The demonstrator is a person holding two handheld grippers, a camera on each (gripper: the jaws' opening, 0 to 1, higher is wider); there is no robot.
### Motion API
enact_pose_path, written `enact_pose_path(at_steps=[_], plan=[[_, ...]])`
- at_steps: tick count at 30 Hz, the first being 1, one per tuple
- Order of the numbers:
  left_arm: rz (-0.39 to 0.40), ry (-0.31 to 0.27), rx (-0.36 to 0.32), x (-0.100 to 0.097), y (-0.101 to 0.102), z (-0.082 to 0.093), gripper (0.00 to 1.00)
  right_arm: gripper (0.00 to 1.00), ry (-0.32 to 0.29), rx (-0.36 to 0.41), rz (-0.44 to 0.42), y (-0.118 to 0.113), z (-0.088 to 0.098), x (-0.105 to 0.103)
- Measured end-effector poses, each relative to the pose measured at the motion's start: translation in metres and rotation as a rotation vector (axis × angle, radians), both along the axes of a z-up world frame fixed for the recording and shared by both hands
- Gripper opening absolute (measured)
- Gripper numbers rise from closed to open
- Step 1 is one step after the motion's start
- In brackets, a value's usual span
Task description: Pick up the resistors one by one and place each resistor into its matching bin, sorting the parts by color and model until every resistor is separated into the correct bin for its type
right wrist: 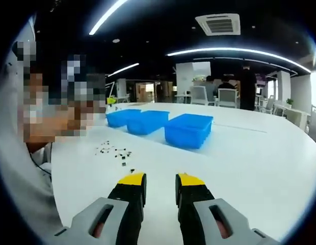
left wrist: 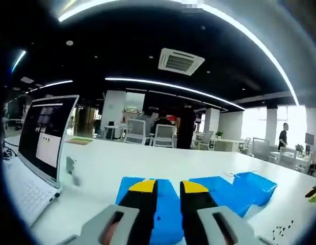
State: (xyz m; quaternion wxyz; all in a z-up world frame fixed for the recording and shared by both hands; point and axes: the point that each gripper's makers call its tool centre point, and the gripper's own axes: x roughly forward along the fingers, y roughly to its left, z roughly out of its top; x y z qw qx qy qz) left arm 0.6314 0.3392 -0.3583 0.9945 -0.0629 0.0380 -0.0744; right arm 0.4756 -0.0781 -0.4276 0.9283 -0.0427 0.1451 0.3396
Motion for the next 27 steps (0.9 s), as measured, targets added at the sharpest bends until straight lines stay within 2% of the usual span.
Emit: enact_pose_path(at_steps=[4, 8, 11, 14, 16, 17, 18, 19, 20, 22, 25, 27], plan=[[-0.071, -0.010, 0.056, -0.002, -0.021, 0.007, 0.20, 0.25, -0.003, -0.006, -0.001, -0.002, 0.000, -0.002], [-0.190, -0.029, 0.146, -0.005, -0.061, 0.018, 0.19, 0.25, -0.004, 0.007, -0.014, -0.007, -0.001, -0.004], [-0.293, -0.033, 0.199, -0.011, -0.095, 0.023, 0.16, 0.25, 0.001, -0.001, -0.020, -0.011, -0.004, -0.005], [-0.460, -0.024, 0.269, -0.024, -0.147, 0.024, 0.16, 0.25, -0.004, 0.007, -0.027, -0.015, -0.002, -0.008], [-0.541, -0.024, 0.305, -0.034, -0.174, 0.022, 0.16, 0.25, -0.005, 0.009, -0.034, -0.017, -0.002, -0.008], [-0.598, -0.009, 0.306, -0.043, -0.196, 0.019, 0.16, 0.25, -0.006, 0.006, -0.042, -0.020, -0.002, -0.008], [-0.631, 0.023, 0.276, -0.050, -0.213, 0.014, 0.16, 0.25, -0.005, 0.007, -0.047, -0.021, -0.002, -0.009], [-0.645, 0.043, 0.263, -0.053, -0.219, 0.011, 0.15, 0.25, -0.004, 0.008, -0.048, -0.022, -0.002, -0.009], [-0.751, 0.137, 0.266, -0.073, -0.249, -0.009, 0.15, 0.25, -0.001, 0.007, -0.049, -0.022, -0.002, -0.010], [-0.841, 0.210, 0.322, -0.094, -0.279, -0.031, 0.16, 0.25, 0.000, -0.004, -0.044, -0.023, -0.002, -0.012], [-0.911, 0.284, 0.367, -0.116, -0.308, -0.056, 0.16, 0.25, -0.007, -0.001, -0.053, -0.027, 0.000, -0.014], [-0.954, 0.361, 0.387, -0.130, -0.324, -0.075, 0.16, 0.25, -0.007, 0.005, -0.067, -0.031, -0.001, -0.015]])
